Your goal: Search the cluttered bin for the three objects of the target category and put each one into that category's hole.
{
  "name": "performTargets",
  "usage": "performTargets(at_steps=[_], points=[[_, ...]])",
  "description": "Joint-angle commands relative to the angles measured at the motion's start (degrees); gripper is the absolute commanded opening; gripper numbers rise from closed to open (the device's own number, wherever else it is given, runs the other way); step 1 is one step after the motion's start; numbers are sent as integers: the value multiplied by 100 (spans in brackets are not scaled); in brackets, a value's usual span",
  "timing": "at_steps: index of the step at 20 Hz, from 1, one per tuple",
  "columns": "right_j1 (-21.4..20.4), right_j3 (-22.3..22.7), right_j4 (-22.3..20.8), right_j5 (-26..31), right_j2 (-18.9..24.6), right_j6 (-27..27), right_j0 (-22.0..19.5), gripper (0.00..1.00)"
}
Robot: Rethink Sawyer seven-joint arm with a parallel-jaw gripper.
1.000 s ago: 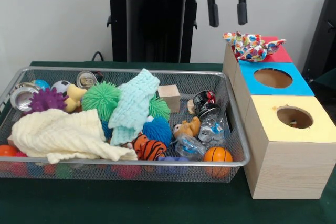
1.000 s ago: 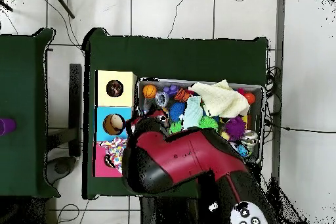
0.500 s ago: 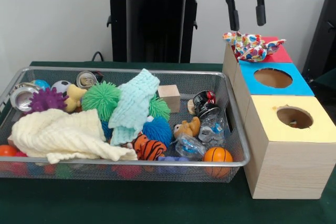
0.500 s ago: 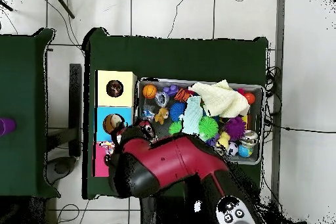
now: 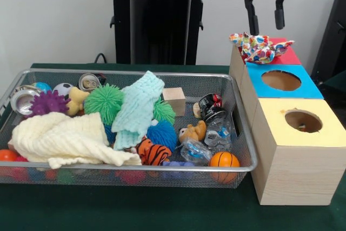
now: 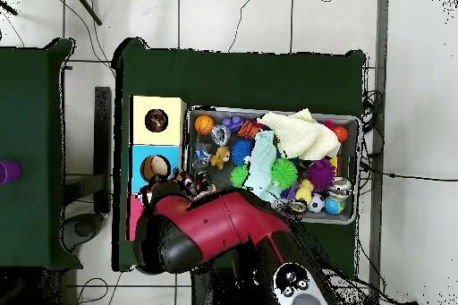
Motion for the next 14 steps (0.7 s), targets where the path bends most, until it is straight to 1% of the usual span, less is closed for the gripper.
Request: performTargets(at_steps=[1, 3, 8, 10, 14], points=[[472, 150, -201, -744, -758, 1061, 266, 100], [591, 102, -250, -932, -933, 1045, 389, 100], [930, -65, -378, -1537, -1538, 929, 800, 100], [997, -92, -384, -1687, -1668, 844, 868, 100], [1027, -137, -417, -1803, -1779, 684, 931, 100]])
